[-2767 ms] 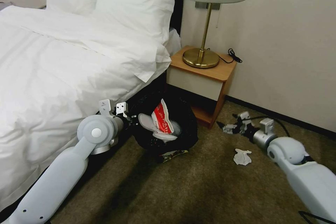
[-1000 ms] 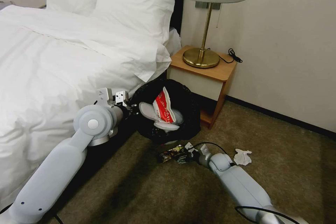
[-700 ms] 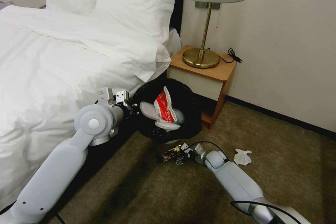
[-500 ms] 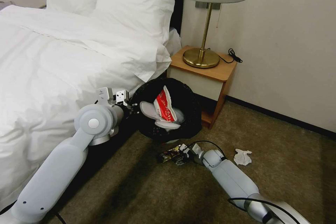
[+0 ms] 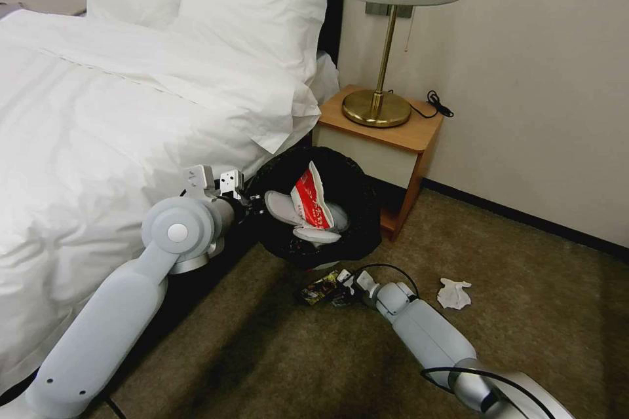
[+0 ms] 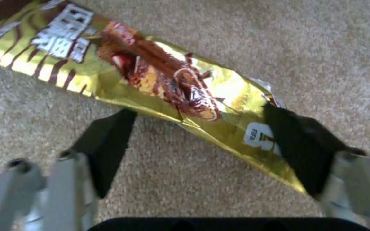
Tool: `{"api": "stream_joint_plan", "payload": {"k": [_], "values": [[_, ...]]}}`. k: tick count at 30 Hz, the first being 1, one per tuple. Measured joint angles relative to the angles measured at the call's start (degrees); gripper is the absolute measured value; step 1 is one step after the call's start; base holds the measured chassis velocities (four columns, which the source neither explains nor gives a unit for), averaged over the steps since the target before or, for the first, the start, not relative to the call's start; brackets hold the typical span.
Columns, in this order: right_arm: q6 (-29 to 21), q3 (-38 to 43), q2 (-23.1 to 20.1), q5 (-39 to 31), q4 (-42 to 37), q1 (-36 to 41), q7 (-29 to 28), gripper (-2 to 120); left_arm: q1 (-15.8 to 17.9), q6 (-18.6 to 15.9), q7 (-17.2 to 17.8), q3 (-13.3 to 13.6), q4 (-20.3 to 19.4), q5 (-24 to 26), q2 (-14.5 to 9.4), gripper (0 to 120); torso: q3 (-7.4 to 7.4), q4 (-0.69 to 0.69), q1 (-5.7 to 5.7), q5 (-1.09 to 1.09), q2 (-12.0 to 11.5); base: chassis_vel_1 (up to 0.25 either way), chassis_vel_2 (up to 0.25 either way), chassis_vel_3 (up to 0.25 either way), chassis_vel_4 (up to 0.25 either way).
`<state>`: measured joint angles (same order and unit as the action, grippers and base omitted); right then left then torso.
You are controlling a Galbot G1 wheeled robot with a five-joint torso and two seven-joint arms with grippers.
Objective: Pick up the trash bin, then pick up the garbage on the floor and place it into the trash bin.
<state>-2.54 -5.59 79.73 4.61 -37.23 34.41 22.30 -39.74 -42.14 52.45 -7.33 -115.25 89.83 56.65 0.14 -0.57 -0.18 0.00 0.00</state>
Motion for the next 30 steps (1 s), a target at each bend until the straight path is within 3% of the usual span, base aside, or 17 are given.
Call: {"api": "stream_joint_plan", "payload": {"k": [8, 11, 14, 21, 30], "values": [[0.1, -0.2, 0.4, 0.3, 0.5, 0.1, -0.4, 51, -0.1, 0.0, -0.2, 0.2, 0.2, 0.0, 0.4, 1, 0.00, 0.00, 0.00, 0.00, 0.0, 0.000, 0.000, 0.000, 0.000], [0.1, -0.5, 0.9, 0.4, 1.1, 0.1, -1.2, 32, 0.1, 0.0, -0.7, 0.2, 0.3, -0.1, 0.5, 1, 0.00, 0.00, 0.00, 0.00, 0.0, 0.000, 0.000, 0.000, 0.000], [0.1, -0.5, 1.2, 0.4, 1.5, 0.0, -1.5, 28, 0.1, 0.0, -0.7, 0.2, 0.4, -0.1, 0.5, 1, 0.00, 0.00, 0.00, 0.00, 0.0, 0.000, 0.000, 0.000, 0.000], [0.1, 0.0, 1.7, 0.3, 1.9, -0.1, -3.4, 1, 0.1, 0.0, -0.7, 0.2, 0.4, -0.1, 0.6, 1, 0.00, 0.00, 0.00, 0.00, 0.0, 0.000, 0.000, 0.000, 0.000], [-2.0, 2.0, -1.1, -0.9, -3.9, 2.1, -4.4, 0, 0.3, 0.0, -0.7, 0.3, 0.7, -0.5, 1.0, 1, 0.00, 0.01, 0.00, 0.01, 0.0, 0.000, 0.000, 0.000, 0.000]]}}
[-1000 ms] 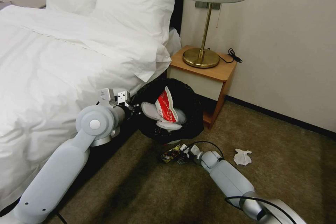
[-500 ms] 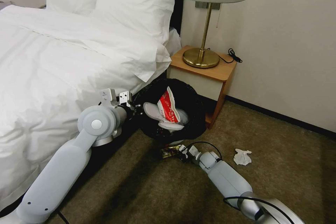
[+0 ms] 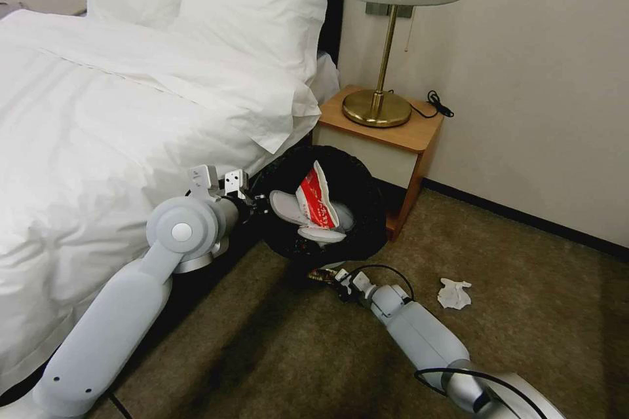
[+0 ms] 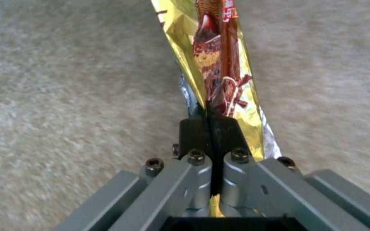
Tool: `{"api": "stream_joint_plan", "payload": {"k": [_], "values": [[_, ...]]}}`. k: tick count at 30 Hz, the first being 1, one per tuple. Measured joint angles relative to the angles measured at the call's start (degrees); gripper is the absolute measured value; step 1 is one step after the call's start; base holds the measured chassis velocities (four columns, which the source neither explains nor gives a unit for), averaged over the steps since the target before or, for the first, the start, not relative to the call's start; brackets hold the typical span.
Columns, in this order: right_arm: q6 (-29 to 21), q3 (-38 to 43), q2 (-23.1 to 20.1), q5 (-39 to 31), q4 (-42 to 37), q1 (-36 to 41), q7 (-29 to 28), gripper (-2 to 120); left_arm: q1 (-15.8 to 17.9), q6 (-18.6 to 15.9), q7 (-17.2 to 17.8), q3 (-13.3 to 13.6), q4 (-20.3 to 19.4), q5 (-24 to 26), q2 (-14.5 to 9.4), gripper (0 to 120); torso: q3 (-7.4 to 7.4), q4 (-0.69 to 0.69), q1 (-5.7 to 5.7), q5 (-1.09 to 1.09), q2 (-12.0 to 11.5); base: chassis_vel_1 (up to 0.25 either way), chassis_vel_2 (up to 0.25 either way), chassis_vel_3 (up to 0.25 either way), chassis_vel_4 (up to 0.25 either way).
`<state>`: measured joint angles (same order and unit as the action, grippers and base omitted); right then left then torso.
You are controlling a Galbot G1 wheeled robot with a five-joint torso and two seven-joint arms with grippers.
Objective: Pick up the trash bin, then pick up the garbage on the floor and place it into the trash bin.
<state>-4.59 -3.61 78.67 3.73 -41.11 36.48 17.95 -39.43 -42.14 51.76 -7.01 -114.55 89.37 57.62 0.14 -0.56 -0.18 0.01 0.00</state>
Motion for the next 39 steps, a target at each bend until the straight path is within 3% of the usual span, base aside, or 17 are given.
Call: {"api": "stream_joint_plan", "payload": {"k": [4, 13, 16, 20, 22, 25, 28, 31, 37, 39], "values": [[-1.8, 0.8, -5.4, -1.9, -8.0, 2.5, 1.4, 0, 0.4, 0.0, 0.1, -0.5, 0.1, 0.0, 0.1, 1, 0.00, -0.01, 0.00, 0.01, 0.0, 0.000, 0.000, 0.000, 0.000], [0.5, 6.7, -13.2, 0.1, -10.8, 4.0, 5.0, 0, 0.1, 0.0, 0.6, -0.7, 0.1, 0.2, -0.2, 1, 0.00, -0.01, 0.00, 0.01, 0.0, 0.000, 0.000, 0.000, 0.000], [1.4, 9.3, -19.2, -3.2, -13.1, 6.4, 5.4, 0, -0.2, 0.0, 0.7, -0.7, 0.0, 0.4, -0.5, 1, 0.00, -0.02, 0.00, 0.00, 0.0, 0.000, 0.000, 0.000, 0.000], [1.2, 10.1, -21.8, -5.6, -14.9, 7.6, 5.3, 0, -0.2, 0.0, 0.8, -0.7, 0.0, 0.6, -0.7, 1, 0.00, -0.04, 0.00, 0.02, 0.0, 0.000, 0.000, 0.000, 0.000], [0.4, 11.7, -24.7, -10.3, -17.6, 8.9, 4.7, 0, -0.5, 0.0, 0.9, -0.8, -0.2, 1.1, -1.7, 1, 0.00, -0.03, 0.00, 0.02, 0.0, 0.000, 0.000, 0.000, 0.000], [0.1, 12.5, -25.6, -12.3, -18.7, 9.1, 4.4, 0, -1.0, 0.0, 0.9, -1.1, -0.4, 1.3, -2.3, 1, 0.00, -0.03, 0.00, 0.01, 0.0, 0.000, 0.000, 0.000, 0.000], [-2.2, 16.4, -28.2, -20.8, -24.5, 9.3, 3.5, 0, -2.3, 0.0, 1.1, -1.5, -0.6, 1.4, -3.8, 1, 0.00, 0.00, 0.00, 0.01, 0.0, 0.000, 0.000, 0.000, 0.000], [-3.4, 17.9, -29.0, -24.9, -27.4, 9.3, 3.0, 0, -2.7, 0.0, 1.1, -1.4, -0.5, 1.4, -4.0, 1, 0.00, 0.00, 0.00, -0.01, 0.0, 0.000, 0.000, 0.000, 0.000], [-8.9, 24.5, -32.2, -37.5, -40.0, 9.2, 1.4, 0, -3.5, 0.0, 1.2, 0.3, -0.3, 1.6, -3.9, 1, 0.00, -0.01, 0.00, -0.03, 0.0, 0.000, 0.000, 0.000, 0.000], [-12.7, 26.9, -33.7, -46.8, -47.2, 8.9, -0.3, 0, -4.0, 0.0, 1.2, 1.1, -0.3, 2.1, -4.1, 1, 0.00, -0.02, 0.00, -0.01, 0.0, 0.000, 0.000, 0.000, 0.000]]}}
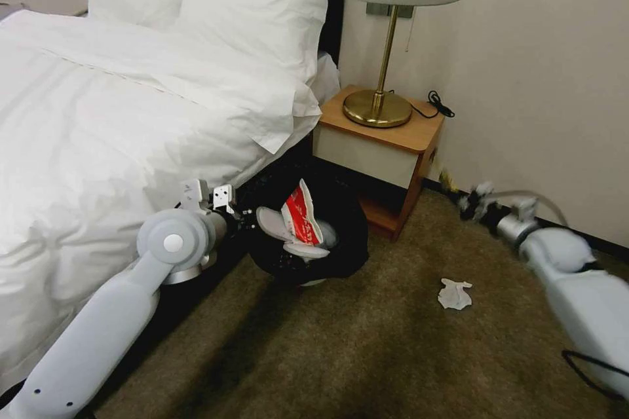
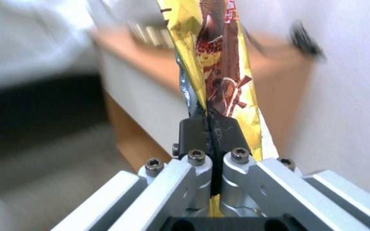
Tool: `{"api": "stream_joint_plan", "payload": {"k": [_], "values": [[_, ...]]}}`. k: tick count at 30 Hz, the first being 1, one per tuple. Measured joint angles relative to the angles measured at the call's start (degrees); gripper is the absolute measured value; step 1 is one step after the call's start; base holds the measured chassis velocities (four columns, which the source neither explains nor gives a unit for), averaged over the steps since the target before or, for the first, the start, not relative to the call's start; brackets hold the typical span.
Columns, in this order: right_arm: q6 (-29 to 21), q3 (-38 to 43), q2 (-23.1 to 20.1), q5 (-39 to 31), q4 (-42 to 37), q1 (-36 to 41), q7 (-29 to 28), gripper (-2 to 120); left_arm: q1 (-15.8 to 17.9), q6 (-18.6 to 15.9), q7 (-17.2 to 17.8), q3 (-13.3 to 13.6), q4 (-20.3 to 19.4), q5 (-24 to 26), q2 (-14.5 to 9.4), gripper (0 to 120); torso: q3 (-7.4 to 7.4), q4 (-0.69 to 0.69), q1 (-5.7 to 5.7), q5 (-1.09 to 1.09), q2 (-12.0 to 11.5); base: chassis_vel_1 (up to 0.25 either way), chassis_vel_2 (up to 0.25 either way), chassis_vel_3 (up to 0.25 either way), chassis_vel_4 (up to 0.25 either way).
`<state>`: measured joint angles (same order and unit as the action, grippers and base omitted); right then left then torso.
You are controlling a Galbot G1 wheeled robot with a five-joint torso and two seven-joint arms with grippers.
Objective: Pick up the trash bin, then pick up the garbage on the floor and place it into the trash bin.
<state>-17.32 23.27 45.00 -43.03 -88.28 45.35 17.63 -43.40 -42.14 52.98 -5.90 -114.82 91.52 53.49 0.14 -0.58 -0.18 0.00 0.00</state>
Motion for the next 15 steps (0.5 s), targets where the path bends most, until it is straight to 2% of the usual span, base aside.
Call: {"api": "stream_joint_plan", "payload": {"k": [1, 3, 4, 6, 15], "values": [[0.0, 0.0, 0.0, 0.0, 0.0, 0.0, 0.0, 0, 0.0, 0.0, 0.0, 0.0, 0.0, 0.0, 0.0, 1, 0.00, 0.00, 0.00, 0.00, 0.0, 0.000, 0.000, 0.000, 0.000], [-2.5, 0.3, -0.7, -7.5, -6.1, -0.2, -1.9, 0, -0.1, 0.0, 0.0, 0.5, 0.0, 0.9, 0.2, 1, 0.00, 0.02, 0.00, -0.01, 0.0, 0.000, 0.000, 0.000, 0.000], [-2.5, 0.3, -0.7, -7.5, -6.1, -0.2, -1.9, 0, -0.1, 0.0, 0.0, 0.5, 0.0, 0.9, 0.2, 1, 0.00, 0.02, 0.00, -0.01, 0.0, 0.000, 0.000, 0.000, 0.000], [-4.5, -0.3, -0.8, -12.5, -12.3, -0.1, -3.7, 0, -0.1, 0.0, 0.0, 0.9, 0.2, 2.1, 0.7, 1, 0.00, 0.02, 0.00, -0.01, 0.0, 0.000, 0.000, 0.000, 0.000], [-6.2, -5.5, 0.4, -22.1, -24.4, 0.4, -8.5, 0, 0.2, 0.0, 0.1, 2.1, 1.0, 2.8, 0.7, 1, 0.00, 0.03, 0.00, -0.01, 0.0, 0.000, 0.000, 0.000, 0.000]]}}
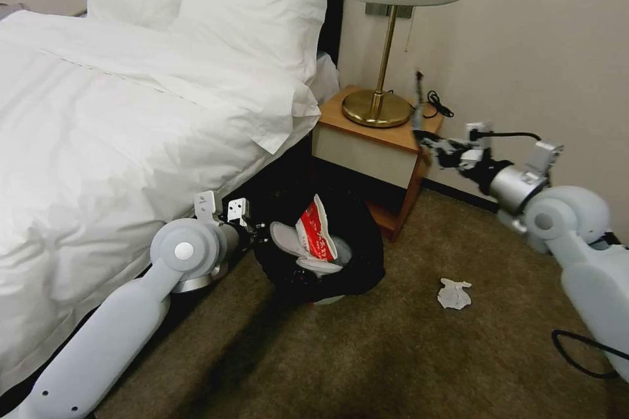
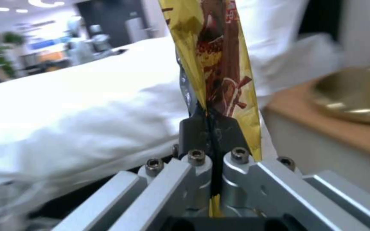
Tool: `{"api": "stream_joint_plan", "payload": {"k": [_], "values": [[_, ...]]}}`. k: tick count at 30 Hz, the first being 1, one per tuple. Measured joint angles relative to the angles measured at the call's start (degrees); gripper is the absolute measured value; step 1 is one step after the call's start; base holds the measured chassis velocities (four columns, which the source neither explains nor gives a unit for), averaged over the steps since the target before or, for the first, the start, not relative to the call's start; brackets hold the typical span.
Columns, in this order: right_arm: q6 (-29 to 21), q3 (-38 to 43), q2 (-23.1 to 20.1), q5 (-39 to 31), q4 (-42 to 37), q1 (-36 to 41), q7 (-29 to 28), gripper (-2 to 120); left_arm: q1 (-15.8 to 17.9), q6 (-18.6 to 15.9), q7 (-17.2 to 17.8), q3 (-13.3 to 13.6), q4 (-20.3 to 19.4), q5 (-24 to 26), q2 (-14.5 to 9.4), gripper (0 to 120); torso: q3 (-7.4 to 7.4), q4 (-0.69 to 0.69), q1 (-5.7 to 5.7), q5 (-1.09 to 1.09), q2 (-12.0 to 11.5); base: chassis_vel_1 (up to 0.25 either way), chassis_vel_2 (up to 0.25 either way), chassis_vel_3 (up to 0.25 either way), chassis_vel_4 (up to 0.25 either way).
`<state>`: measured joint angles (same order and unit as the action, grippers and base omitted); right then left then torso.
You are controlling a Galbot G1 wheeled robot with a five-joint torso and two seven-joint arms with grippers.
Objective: Pick up the trash bin, then pick up the garbage on the floor and place it into the trash bin.
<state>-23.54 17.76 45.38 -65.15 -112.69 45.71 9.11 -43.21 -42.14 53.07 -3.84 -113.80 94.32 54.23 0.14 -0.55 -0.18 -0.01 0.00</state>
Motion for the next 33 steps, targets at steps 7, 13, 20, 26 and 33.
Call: {"api": "stream_joint_plan", "payload": {"k": [7, 13, 20, 26, 33], "values": [[-0.9, -3.9, 0.8, -1.4, -6.4, 2.8, -1.4, 0, 1.6, 0.0, 0.1, 1.1, 0.6, 0.5, 0.5, 1, 0.00, -0.01, 0.00, 0.02, 0.0, 0.000, 0.000, 0.000, 0.000], [-1.3, -5.9, 0.8, -1.0, -7.9, 4.6, -1.6, 0, 2.9, 0.0, 0.1, 1.7, 1.1, 0.7, 1.2, 1, 0.00, -0.02, 0.00, 0.02, 0.0, 0.000, 0.000, 0.000, 0.000], [-1.3, -7.7, 0.7, 2.2, -8.5, 7.1, -3.1, 0, 3.6, 0.0, 0.1, 2.0, 1.3, 0.7, 1.4, 1, 0.00, -0.02, -0.01, 0.02, 0.0, 0.000, 0.000, 0.000, 0.000], [-1.5, -8.3, 0.9, 4.9, -8.5, 7.6, -3.9, 15, 3.7, 0.0, 0.2, 1.9, 1.3, 0.7, 1.4, 1, 0.00, -0.01, -0.01, 0.01, 0.0, 0.000, 0.000, 0.000, 0.000], [-0.2, -7.4, 0.5, 7.8, -7.9, 8.4, -0.7, 41, 3.8, 0.0, 0.2, 1.6, 1.3, 0.7, 1.1, 1, 0.00, -0.02, -0.01, 0.01, 0.0, 0.000, 0.000, 0.000, 0.000]]}}
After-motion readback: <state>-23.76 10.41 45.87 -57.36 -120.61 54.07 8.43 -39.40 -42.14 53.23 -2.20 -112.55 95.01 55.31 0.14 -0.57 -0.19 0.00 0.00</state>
